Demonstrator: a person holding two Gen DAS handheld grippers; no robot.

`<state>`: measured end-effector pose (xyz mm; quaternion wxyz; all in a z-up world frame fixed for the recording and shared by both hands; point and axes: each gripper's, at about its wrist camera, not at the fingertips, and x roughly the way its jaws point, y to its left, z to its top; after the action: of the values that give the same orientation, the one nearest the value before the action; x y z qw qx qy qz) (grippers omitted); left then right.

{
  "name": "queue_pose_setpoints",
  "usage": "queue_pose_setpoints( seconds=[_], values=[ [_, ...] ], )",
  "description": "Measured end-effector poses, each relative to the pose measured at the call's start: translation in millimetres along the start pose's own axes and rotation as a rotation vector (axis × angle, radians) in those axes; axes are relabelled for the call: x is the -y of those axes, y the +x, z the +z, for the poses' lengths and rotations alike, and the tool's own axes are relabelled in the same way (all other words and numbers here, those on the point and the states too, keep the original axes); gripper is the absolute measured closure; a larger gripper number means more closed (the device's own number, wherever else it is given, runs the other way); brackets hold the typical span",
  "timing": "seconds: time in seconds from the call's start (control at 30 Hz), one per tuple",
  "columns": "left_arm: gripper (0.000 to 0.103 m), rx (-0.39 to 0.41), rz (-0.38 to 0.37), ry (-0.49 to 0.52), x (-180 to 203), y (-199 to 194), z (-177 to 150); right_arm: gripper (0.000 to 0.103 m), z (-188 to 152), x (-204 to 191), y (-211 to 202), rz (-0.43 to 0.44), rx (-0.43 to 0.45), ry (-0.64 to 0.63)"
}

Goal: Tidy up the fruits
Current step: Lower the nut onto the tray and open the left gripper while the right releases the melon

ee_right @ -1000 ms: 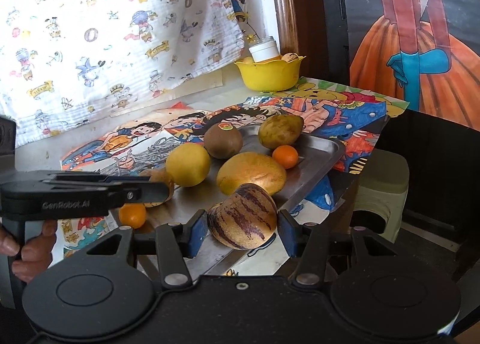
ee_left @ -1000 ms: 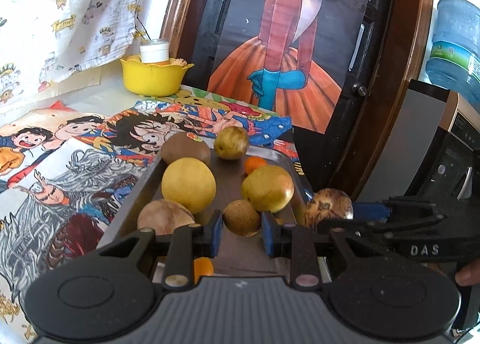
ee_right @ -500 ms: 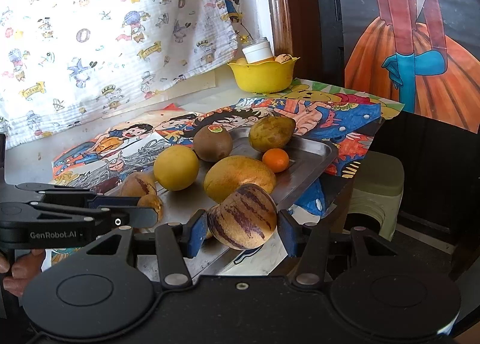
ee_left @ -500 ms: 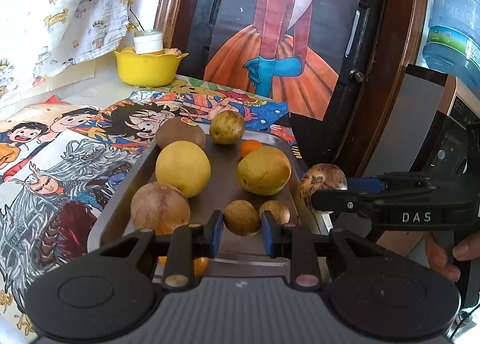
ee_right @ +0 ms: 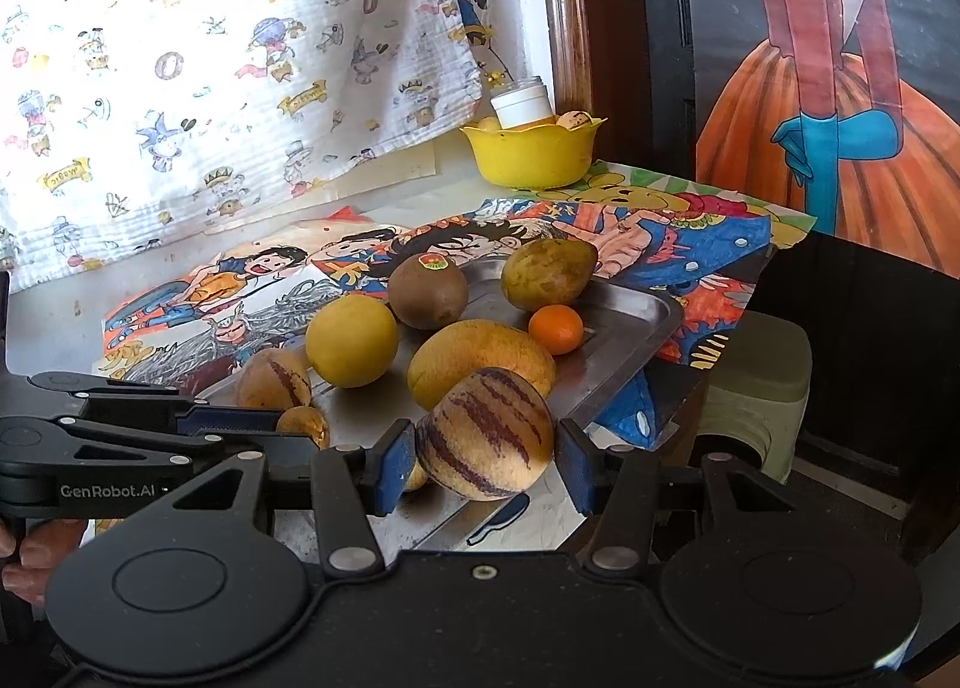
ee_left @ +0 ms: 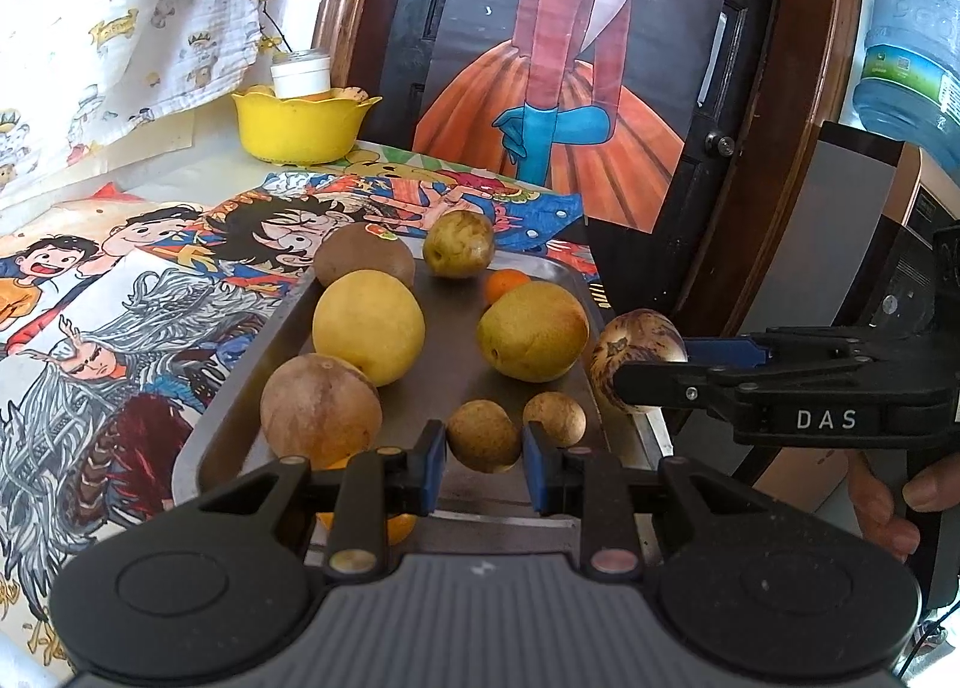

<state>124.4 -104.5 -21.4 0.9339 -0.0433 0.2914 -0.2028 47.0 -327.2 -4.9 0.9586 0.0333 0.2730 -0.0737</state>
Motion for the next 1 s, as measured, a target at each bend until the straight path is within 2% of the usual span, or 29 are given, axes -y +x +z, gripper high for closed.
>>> queue_pose_setpoints(
  seconds=[0.73,1.0],
  values=[
    [0.073,-0.006,0.02,0.02,-1.3,7.5,3.5,0.05,3.4,7.4,20.4,0.041,0.003,0.027],
    [0.072,-0.005,0.037,0.055,3.0,5.4,1.7,0.05,1.0,9.8,22.6,0.052,0.014,0.03]
  ],
)
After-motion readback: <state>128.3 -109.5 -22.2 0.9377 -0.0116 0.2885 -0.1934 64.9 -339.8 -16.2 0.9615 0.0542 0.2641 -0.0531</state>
